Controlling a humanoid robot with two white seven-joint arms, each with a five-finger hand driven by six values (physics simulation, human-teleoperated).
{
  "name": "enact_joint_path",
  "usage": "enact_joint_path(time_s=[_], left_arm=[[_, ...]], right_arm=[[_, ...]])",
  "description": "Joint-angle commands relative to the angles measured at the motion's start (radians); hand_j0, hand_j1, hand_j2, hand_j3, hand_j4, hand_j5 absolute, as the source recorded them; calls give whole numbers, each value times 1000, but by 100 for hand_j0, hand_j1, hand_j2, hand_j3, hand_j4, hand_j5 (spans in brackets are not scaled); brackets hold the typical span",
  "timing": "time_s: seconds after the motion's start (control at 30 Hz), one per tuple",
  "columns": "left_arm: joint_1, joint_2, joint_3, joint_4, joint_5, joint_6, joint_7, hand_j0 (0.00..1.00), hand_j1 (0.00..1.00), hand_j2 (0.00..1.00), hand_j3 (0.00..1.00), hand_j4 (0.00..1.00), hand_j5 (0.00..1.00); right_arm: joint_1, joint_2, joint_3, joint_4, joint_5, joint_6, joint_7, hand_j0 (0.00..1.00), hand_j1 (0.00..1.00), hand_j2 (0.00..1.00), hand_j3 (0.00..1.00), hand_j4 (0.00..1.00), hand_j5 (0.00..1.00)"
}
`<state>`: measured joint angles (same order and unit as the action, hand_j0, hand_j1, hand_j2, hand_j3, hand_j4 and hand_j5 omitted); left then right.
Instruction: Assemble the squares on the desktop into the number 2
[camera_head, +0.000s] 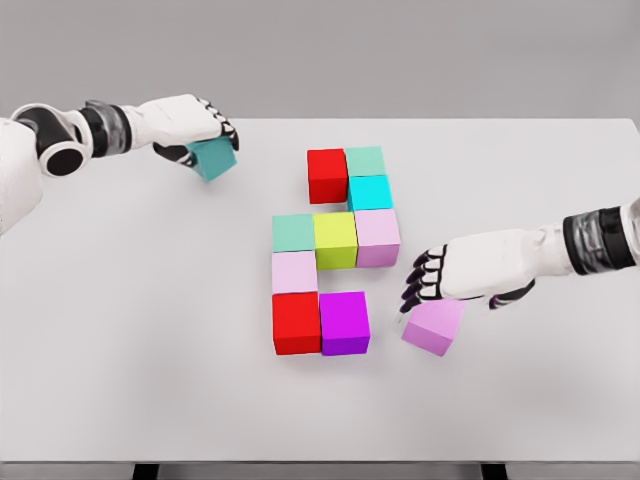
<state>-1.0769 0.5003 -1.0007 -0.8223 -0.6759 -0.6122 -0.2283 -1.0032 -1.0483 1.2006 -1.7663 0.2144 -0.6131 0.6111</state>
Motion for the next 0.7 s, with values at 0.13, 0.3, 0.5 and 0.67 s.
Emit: enact_joint_path(time_s=[0.13,0.3,0.5,0.67], left_arm=[[-2,-48,5,6,2,1,-2,68,68,68,68,68,68],[-6,-75,4,6,1,1,-2,68,68,68,68,68,68],[3,-75,2,-9,2,1,-3,68,68,68,68,68,68],[6,-60,-4,-72,2,1,-13,68,68,68,68,68,68]], right_arm=[[0,-177,-61,2,-139,2,0,99,99,99,99,99,99],[-109,-266,135,10,-159,2,0,99,99,99,99,99,99],[-213,-265,364,67,-145,2,0,99,99,99,99,99,99],[-212,-231,366,65,-136,2,0,99,99,99,99,99,99]])
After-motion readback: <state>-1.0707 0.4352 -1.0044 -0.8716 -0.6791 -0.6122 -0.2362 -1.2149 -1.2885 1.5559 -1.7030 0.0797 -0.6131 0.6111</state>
